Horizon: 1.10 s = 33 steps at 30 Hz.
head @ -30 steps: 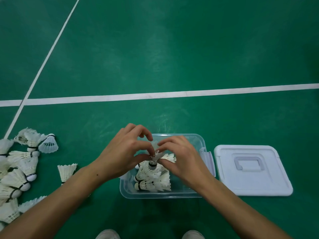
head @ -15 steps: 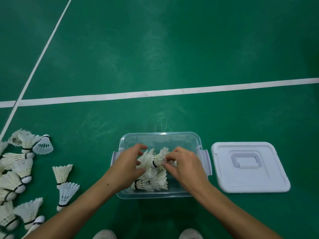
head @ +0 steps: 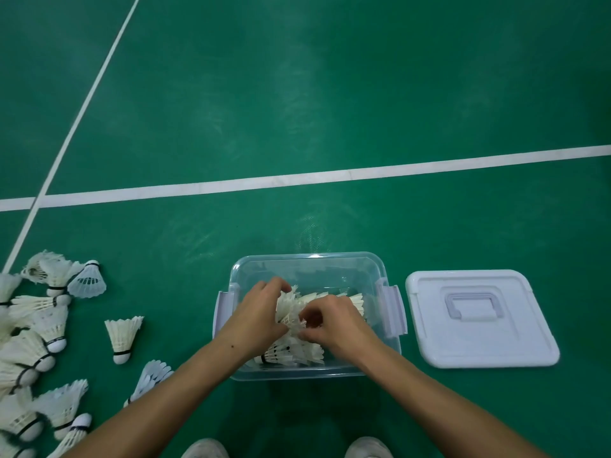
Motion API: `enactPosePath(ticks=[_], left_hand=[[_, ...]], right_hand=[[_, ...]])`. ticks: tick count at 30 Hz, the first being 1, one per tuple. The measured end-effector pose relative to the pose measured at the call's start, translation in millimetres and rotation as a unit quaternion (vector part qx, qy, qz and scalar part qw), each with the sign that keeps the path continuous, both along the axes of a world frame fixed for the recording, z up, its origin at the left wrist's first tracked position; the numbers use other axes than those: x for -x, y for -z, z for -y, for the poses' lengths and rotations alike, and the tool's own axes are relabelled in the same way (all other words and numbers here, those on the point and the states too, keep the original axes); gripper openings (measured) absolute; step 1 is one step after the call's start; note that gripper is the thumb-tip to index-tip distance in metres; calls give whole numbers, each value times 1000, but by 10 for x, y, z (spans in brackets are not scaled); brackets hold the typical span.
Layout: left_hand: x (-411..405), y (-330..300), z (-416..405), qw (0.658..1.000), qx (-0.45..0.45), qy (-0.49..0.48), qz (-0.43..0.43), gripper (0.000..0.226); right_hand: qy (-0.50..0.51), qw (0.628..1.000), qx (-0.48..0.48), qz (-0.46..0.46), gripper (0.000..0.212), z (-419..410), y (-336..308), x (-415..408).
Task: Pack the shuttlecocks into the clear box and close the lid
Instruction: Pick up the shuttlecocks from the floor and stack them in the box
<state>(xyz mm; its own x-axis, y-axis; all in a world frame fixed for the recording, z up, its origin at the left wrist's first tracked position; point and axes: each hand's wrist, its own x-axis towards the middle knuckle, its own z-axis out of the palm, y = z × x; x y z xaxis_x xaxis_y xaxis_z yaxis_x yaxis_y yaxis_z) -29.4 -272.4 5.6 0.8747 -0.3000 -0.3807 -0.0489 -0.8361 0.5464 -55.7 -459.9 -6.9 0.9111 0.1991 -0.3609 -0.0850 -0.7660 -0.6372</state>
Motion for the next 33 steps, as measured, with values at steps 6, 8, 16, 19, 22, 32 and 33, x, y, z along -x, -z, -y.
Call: enactPosePath(ticks=[6,8,16,19,22,32,33], left_hand=[[81,-334,-206,994,84,-33,66,64],[70,-490,-356,983,140,-79,91,55],[252,-795,-1460,958,150,-201,141,51],[441,-718,-1967,963,104,-209,137,54],[640,-582,-2419,964,66,-223,126,59],[1291,-268,-3433,959,12,-276,61,61],[1350,-240,-3467,960,9,-273,55,62]], right_hand=[[49,998,-37,3,49,257,-278,-13],[71,995,-63,22,49,288,-413,-44],[27,980,-140,136,53,-482,-806,-190],[-18,976,-154,153,53,-901,-805,-189],[-68,974,-147,159,51,-1298,-743,-181],[-208,970,-68,105,56,-2292,-398,-27],[-215,970,-59,101,57,-2356,-336,-4]])
